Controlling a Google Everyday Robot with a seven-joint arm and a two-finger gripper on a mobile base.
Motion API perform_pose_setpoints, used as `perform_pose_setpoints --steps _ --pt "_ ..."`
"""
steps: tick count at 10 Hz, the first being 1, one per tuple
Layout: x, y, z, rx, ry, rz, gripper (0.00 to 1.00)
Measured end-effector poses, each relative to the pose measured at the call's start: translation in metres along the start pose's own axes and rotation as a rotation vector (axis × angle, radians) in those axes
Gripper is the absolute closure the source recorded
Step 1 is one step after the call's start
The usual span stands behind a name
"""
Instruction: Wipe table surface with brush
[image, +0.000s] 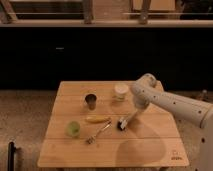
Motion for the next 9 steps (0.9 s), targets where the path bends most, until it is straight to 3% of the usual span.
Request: perform_pose_setpoints --steps 2,4,7,9 --pt "-0.015 0.013 0.001 -0.010 -0.024 -0.033 0.96" --pt "-0.011 0.031 0.005 -0.031 -0.035 -0.028 0.96" --pt "0.031 0.068 0.015 -0.068 -0.015 0.040 0.96" --pt "0.061 0.080 0.021 -0.086 0.017 0.088 0.96"
